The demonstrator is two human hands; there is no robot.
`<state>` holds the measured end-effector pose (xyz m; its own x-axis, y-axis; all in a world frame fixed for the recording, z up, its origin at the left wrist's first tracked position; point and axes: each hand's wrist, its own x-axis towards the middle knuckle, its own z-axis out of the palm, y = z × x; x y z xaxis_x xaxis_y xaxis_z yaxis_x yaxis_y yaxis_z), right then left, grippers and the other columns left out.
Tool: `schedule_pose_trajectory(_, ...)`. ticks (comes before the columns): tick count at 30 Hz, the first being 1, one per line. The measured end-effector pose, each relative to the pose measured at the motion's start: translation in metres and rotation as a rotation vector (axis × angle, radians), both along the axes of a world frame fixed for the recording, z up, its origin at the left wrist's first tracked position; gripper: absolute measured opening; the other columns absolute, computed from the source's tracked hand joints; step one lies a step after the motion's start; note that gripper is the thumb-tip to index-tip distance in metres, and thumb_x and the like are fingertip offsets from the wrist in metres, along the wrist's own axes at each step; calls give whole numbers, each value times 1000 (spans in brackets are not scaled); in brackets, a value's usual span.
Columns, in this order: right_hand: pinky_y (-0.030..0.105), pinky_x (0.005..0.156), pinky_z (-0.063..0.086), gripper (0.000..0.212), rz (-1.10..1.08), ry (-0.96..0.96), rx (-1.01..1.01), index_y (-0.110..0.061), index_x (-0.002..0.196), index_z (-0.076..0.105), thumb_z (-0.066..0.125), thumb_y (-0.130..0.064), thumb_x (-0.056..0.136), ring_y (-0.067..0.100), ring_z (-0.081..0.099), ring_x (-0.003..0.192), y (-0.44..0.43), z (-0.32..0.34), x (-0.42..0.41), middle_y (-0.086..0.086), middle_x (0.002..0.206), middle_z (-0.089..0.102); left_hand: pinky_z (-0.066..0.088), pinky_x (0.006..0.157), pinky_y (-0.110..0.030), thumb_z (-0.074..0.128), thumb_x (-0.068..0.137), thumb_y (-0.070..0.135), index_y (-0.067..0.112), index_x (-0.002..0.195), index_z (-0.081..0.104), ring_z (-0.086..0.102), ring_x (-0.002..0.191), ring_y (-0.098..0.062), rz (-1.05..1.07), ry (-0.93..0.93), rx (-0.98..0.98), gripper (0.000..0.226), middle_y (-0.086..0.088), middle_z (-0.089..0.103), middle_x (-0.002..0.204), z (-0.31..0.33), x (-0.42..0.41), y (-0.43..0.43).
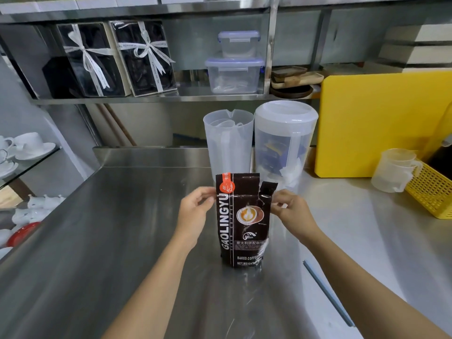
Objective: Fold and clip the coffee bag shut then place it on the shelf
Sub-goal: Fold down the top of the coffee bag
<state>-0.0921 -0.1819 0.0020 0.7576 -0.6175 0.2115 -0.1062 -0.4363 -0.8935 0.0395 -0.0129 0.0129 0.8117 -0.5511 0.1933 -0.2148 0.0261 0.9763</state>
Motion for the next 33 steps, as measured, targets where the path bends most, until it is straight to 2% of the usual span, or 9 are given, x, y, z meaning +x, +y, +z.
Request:
schedule_pose_trajectory(2, 6, 59, 45, 41, 33, -101, 151, -28, 60, 69, 57, 7, 77, 0, 60, 68, -2, 8, -3, -16, 67, 68, 49, 78, -14, 59, 80, 4, 27, 85, 69, 64, 90, -5, -72, 1, -44, 25, 12, 73, 86, 4, 2, 3)
schedule_pose_trajectory(5, 5, 64, 47, 30, 98, -224, 288, -21, 71, 72, 58, 5, 78, -3, 64, 71, -5, 18, -6, -16, 66, 73, 48, 86, -27, 67, 77, 10, 27, 86, 69, 64, 90, -9, -61, -83, 5, 19, 7, 72, 91, 6, 4, 1)
schedule_pose_trajectory(13, 10, 68, 51, 35, 108, -225, 192, -23, 89, 68, 61, 9, 75, 2, 65, 69, -4, 18, -4, -14, 57, 69, 49, 76, -17, 67, 74, -2, 34, 66, 71, 65, 77, 0, -13, -75, -52, 37, 20, 72, 71, 2, 6, -5)
schedule_pose_trajectory(17, 12, 60, 52, 30, 129, -253, 217, 3, 84, 67, 48, 24, 72, 5, 66, 56, -1, 19, -4, -9, 52, 70, 48, 67, -10, 55, 71, -21, 25, 55, 71, 63, 72, -3, -30, -91, -46, 51, 13, 71, 63, 2, 7, -3)
schedule_pose_trajectory(20, 13, 55, 53, 29, 117, -245, 228, 13, 80, 65, 43, 28, 70, 5, 65, 54, -1, 20, -3, -10, 50, 69, 48, 76, -18, 55, 71, -21, 16, 56, 71, 59, 81, -15, -30, -109, -34, 43, 2, 66, 71, 4, 5, -1)
schedule_pose_trajectory(22, 11, 53, 51, 32, 117, -253, 209, 11, 77, 65, 40, 30, 71, 2, 64, 56, 1, 20, -3, -13, 52, 70, 43, 89, -35, 56, 72, -19, 12, 60, 72, 56, 89, -22, -16, -146, 13, 37, 0, 64, 74, 4, 4, -1)
schedule_pose_trajectory(25, 10, 55, 51, 31, 111, -274, 200, 8, 75, 67, 43, 28, 72, 1, 66, 61, 4, 18, -7, -12, 57, 71, 33, 101, -52, 53, 79, -14, 33, 43, 65, 49, 107, -35, 44, -266, 157, 60, 10, 63, 79, 1, 1, 0)
schedule_pose_trajectory(28, 11, 70, 51, 39, 141, -237, 120, -15, 77, 73, 51, 17, 77, 1, 67, 76, 2, 18, -12, 0, 79, 72, 33, 101, -55, 53, 81, -9, 38, 44, 62, 48, 109, -36, 61, -287, 188, 60, 15, 63, 81, 4, -1, 2)
schedule_pose_trajectory(33, 10, 72, 48, 37, 268, -151, 142, -31, 83, 73, 55, 2, 82, 3, 65, 89, -5, 23, -23, -17, 82, 75, 28, 102, -59, 54, 74, 22, 40, 62, 69, 46, 112, -31, -46, -245, 116, 26, 8, 69, 83, 17, -6, 5)
